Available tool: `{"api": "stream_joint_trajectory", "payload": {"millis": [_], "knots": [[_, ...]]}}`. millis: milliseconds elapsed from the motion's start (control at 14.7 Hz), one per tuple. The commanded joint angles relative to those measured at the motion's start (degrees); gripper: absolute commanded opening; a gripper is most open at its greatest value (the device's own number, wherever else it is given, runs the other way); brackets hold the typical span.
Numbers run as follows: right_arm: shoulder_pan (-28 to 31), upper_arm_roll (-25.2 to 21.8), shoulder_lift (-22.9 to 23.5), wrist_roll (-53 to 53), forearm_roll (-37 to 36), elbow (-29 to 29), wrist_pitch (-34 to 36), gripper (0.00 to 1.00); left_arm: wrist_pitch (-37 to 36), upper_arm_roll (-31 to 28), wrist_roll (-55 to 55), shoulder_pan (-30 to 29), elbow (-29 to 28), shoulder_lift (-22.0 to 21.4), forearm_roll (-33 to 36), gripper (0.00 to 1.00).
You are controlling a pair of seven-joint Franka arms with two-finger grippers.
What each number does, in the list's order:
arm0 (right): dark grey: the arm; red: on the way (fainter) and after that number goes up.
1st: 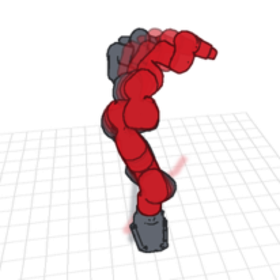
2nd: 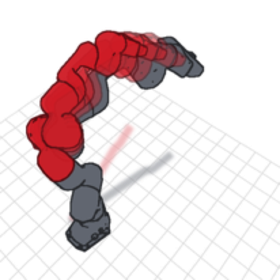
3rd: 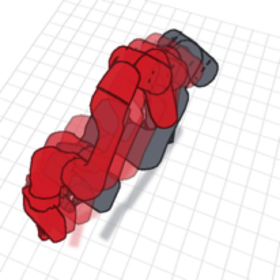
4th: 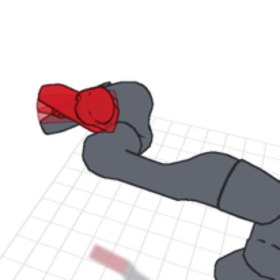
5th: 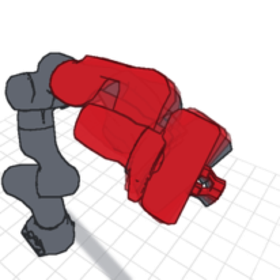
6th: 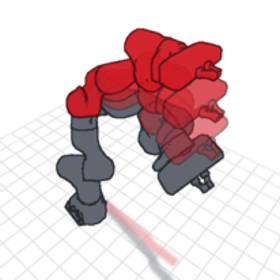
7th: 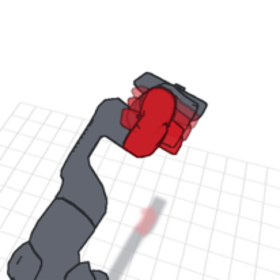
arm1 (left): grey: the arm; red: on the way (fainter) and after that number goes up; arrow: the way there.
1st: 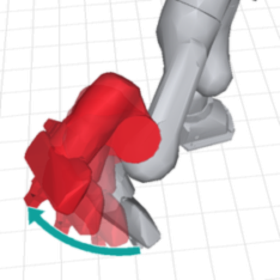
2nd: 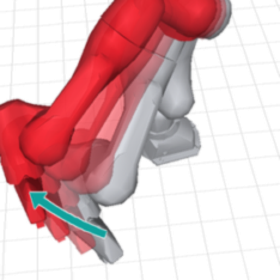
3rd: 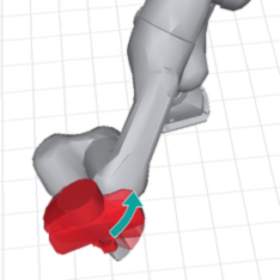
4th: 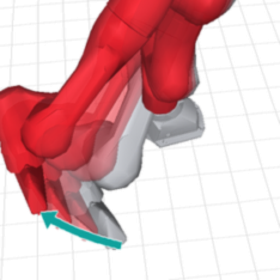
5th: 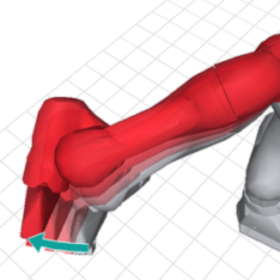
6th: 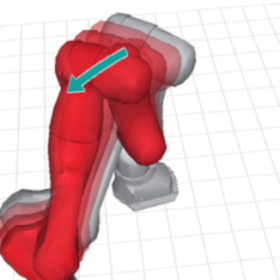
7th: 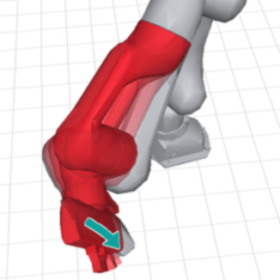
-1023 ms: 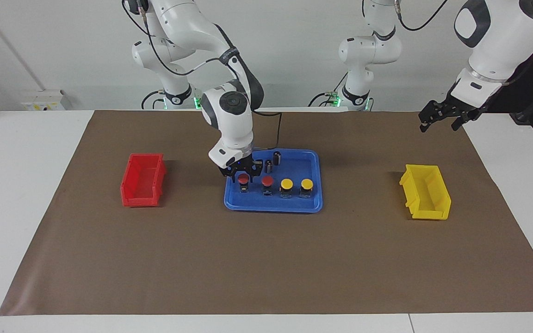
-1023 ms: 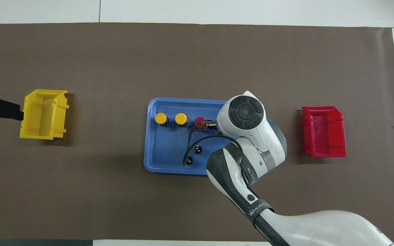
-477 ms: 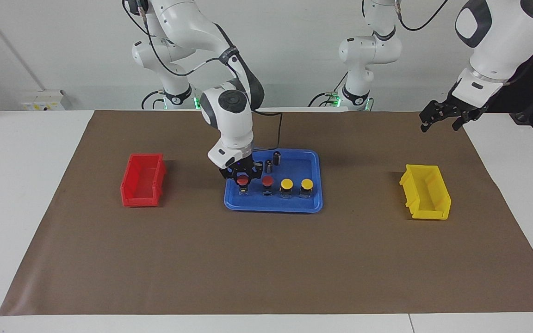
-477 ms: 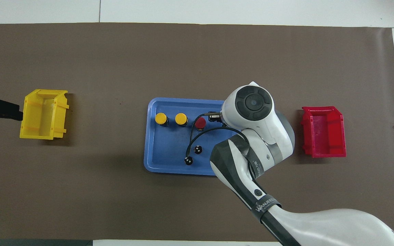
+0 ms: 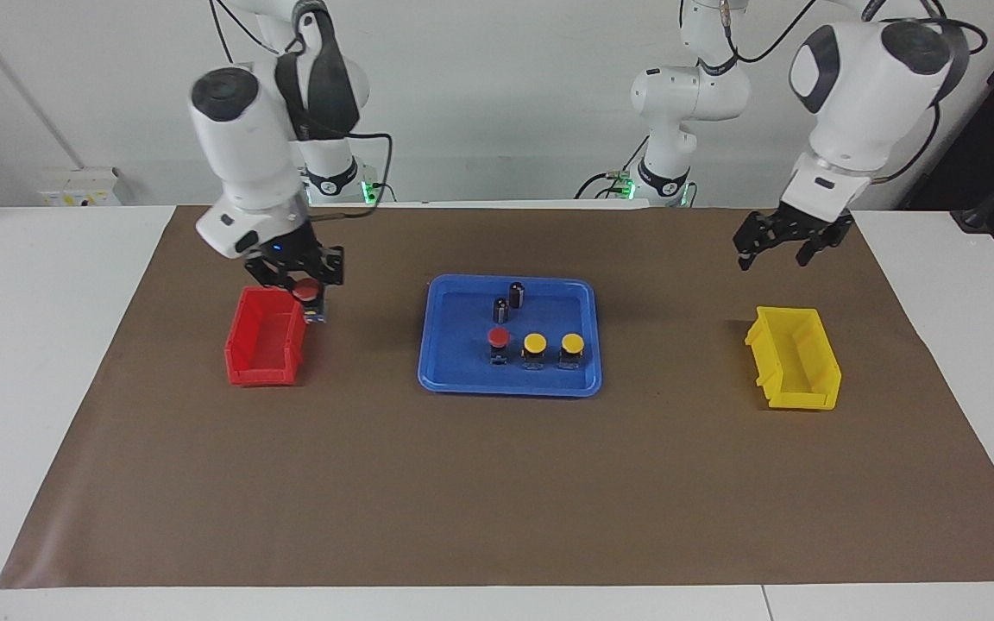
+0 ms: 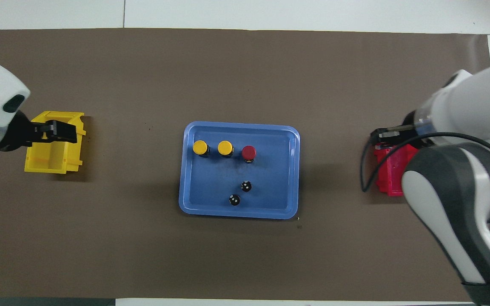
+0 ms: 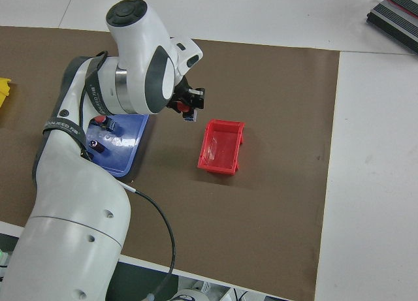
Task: Sort red and yellow buttons by color
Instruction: 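Drop the red button into the red bin while the left gripper reaches, then grasp the yellow button nearest the yellow bin with the left gripper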
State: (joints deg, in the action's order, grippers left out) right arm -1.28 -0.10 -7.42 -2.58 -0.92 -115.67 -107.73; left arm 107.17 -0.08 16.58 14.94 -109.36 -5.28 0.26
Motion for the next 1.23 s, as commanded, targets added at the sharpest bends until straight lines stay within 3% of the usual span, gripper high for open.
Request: {"api": "stream_joint_trajectory", "payload": {"millis": [0, 136, 409, 955, 1159], "knots": [[9.34, 0.89, -5.92, -11.45, 0.92, -11.39, -4.41, 0.1, 7.77, -0.53, 7.66, 6.31, -3.66, 1.84, -0.95, 1.0], [10.59, 0.89, -6.9, -13.24, 0.92, -15.18, -6.17, 0.1, 11.63, -0.53, 12.49, 11.05, -3.58, 5.7, -1.66, 1.0], [9.54, 0.89, -4.19, -11.5, 0.92, -17.83, -14.0, 0.1, 20.08, -0.53, 16.55, 17.57, -3.58, 13.35, -1.66, 1.0], [7.17, 1.06, -1.63, -8.24, 1.01, -20.38, -16.72, 0.1, 22.73, -0.53, 16.29, 18.63, -3.67, 16.62, -2.01, 0.84], [6.03, 0.98, -1.36, -7.88, 1.01, -23.09, -21.1, 0.1, 24.57, -0.53, 16.47, 19.34, -3.67, 17.85, -2.19, 0.84]]}}
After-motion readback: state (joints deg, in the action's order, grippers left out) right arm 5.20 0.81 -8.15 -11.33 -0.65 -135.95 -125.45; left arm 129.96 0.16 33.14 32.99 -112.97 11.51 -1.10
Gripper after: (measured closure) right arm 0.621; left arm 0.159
